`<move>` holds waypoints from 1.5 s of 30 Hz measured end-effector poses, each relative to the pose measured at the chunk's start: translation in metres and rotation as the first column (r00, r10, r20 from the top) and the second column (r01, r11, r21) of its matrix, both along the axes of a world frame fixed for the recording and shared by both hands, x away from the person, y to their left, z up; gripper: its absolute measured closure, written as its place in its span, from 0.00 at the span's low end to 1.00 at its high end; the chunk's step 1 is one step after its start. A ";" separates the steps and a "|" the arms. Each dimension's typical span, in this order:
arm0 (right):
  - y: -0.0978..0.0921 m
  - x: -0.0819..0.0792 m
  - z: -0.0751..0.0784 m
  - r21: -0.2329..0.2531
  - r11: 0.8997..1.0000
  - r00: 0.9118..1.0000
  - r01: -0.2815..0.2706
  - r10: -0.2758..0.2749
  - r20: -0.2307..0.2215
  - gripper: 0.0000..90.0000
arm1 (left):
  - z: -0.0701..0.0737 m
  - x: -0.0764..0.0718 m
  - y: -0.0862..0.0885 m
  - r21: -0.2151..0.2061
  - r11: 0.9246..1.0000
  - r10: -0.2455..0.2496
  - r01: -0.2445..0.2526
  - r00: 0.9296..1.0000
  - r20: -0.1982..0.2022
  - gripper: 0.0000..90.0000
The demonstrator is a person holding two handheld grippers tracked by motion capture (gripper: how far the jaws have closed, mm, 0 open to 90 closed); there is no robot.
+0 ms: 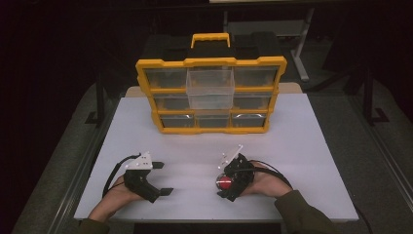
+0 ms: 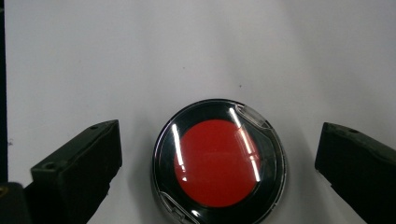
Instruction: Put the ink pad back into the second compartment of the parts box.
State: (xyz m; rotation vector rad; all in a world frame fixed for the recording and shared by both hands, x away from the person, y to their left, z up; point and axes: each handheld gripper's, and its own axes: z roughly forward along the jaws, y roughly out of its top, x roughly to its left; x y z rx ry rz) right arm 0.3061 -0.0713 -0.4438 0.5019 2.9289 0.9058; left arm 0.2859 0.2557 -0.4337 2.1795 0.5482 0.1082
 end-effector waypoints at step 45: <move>-0.006 -0.003 0.004 -0.008 1.000 0.999 -0.024 0.025 0.031 0.31 | 0.000 -0.001 0.000 0.001 1.000 -0.003 0.003 1.000 0.012 0.00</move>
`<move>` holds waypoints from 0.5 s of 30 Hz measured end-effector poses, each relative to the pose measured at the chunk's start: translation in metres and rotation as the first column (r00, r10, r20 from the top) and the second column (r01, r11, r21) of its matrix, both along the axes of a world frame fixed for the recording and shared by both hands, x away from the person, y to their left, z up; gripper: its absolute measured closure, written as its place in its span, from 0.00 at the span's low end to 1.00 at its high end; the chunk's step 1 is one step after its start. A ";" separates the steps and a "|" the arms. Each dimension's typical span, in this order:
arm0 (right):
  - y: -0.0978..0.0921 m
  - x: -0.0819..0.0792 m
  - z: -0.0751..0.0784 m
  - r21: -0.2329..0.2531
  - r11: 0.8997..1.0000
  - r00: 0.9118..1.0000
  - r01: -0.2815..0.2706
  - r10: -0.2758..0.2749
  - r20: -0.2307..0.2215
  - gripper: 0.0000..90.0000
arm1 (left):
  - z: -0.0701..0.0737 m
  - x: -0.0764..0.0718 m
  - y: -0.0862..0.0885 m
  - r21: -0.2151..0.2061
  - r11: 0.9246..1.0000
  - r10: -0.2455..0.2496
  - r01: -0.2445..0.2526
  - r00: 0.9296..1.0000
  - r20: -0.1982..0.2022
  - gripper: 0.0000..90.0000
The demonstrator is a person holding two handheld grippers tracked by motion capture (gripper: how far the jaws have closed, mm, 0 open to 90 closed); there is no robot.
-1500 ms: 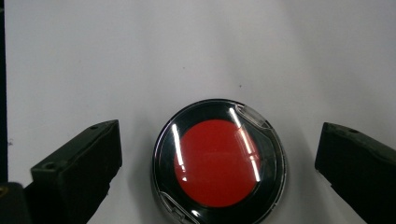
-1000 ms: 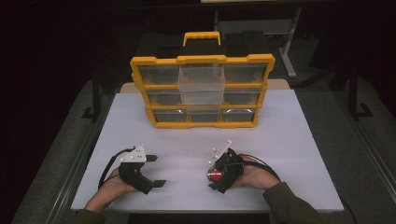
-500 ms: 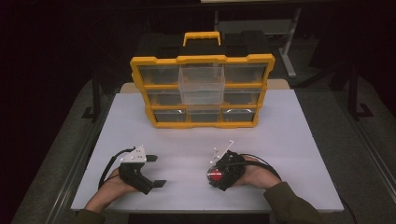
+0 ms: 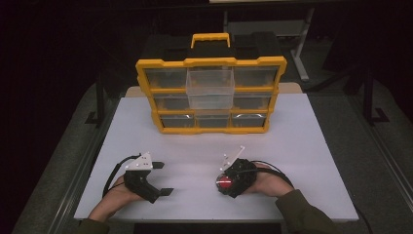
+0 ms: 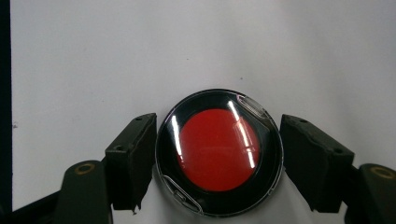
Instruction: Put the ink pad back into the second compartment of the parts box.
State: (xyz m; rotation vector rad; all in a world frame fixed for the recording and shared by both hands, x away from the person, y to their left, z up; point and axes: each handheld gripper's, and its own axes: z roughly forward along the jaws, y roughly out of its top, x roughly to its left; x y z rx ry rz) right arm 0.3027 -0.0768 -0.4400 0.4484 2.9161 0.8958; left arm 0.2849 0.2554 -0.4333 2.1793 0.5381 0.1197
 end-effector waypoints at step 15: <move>-0.004 0.003 0.003 0.014 0.999 0.999 0.031 -0.031 -0.031 0.32 | -0.001 -0.001 0.000 -0.011 1.000 0.001 -0.001 1.000 0.003 0.00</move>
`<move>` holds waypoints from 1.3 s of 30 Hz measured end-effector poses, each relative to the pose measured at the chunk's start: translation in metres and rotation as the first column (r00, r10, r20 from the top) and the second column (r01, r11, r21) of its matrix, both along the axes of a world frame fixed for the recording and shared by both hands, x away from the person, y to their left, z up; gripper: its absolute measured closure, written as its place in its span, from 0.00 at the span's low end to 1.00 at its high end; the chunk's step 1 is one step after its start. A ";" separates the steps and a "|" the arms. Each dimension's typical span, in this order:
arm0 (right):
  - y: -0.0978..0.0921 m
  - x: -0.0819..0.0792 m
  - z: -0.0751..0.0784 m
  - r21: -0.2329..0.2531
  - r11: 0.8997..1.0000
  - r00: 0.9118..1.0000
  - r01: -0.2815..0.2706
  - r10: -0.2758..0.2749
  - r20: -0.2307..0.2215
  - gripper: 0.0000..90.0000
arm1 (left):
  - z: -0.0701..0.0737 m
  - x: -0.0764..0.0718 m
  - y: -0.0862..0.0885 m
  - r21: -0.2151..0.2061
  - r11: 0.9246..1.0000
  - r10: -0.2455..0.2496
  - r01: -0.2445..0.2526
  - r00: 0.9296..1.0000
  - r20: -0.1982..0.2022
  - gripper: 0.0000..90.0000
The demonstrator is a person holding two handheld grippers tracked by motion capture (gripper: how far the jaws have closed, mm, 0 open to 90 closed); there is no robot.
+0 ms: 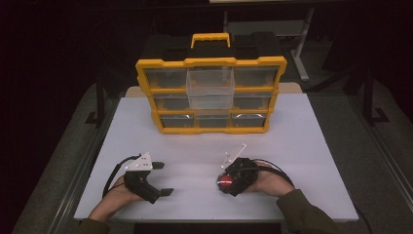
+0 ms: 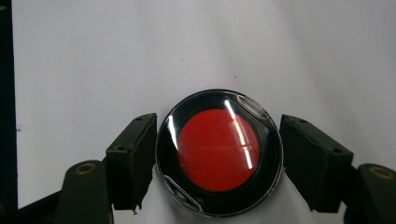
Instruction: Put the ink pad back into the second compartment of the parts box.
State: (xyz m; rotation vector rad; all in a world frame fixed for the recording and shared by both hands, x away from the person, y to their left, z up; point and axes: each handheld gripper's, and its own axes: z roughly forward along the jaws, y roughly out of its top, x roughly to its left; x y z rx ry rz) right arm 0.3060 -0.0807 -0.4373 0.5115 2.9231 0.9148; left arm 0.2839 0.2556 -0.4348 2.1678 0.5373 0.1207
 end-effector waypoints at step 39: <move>-0.027 0.021 0.031 0.037 0.989 0.989 0.146 -0.146 0.000 0.32 | 0.001 0.000 0.001 -0.007 1.000 0.018 -0.018 1.000 -0.012 0.00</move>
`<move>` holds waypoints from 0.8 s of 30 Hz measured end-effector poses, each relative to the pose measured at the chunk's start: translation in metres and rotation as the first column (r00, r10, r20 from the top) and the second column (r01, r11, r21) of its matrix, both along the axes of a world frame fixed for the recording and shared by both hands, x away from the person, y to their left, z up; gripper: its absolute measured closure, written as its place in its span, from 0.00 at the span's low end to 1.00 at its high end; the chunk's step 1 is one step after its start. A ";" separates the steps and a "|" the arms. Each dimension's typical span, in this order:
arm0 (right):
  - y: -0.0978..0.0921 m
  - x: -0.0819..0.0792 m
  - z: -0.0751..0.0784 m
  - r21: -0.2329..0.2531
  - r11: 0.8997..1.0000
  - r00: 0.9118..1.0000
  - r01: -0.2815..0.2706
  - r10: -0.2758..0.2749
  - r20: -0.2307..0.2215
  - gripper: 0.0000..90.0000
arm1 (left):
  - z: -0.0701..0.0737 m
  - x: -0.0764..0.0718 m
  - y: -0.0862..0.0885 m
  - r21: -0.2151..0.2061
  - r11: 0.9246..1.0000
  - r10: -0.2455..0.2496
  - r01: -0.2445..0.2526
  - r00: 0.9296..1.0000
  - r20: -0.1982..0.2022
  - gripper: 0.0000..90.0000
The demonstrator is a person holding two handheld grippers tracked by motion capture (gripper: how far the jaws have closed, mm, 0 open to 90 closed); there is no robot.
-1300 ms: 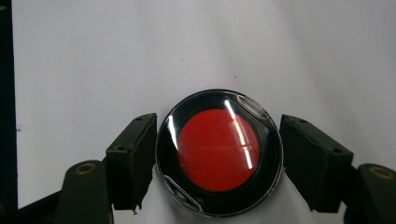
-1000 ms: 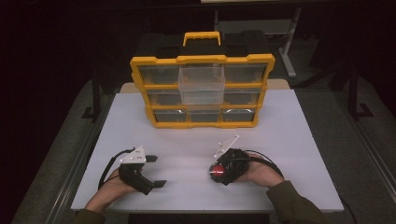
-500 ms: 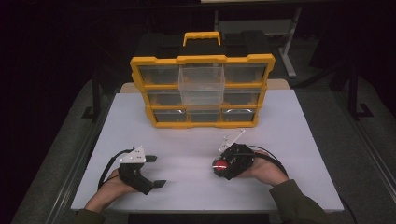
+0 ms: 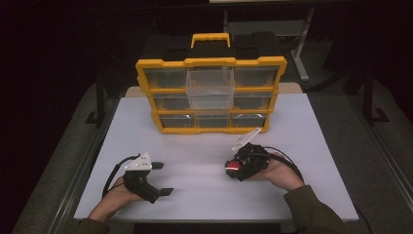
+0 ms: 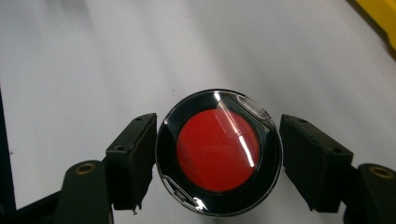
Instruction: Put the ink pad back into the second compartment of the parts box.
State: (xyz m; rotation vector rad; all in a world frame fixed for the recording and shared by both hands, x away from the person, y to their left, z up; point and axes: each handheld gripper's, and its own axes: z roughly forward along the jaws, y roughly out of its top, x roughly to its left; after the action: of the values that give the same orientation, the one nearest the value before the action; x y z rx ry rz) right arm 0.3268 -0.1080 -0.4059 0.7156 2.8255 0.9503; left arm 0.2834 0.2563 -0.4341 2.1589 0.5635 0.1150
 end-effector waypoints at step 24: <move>-0.014 0.019 0.028 0.031 0.995 0.995 0.096 -0.096 -0.008 0.32 | 0.000 0.000 0.000 0.004 1.000 0.003 -0.003 1.000 -0.003 0.00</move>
State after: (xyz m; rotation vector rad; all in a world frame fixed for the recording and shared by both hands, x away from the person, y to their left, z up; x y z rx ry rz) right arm 0.3461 -0.1215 -0.3781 0.8516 2.7585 0.9811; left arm 0.2833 0.2563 -0.4336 2.1624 0.5686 0.1139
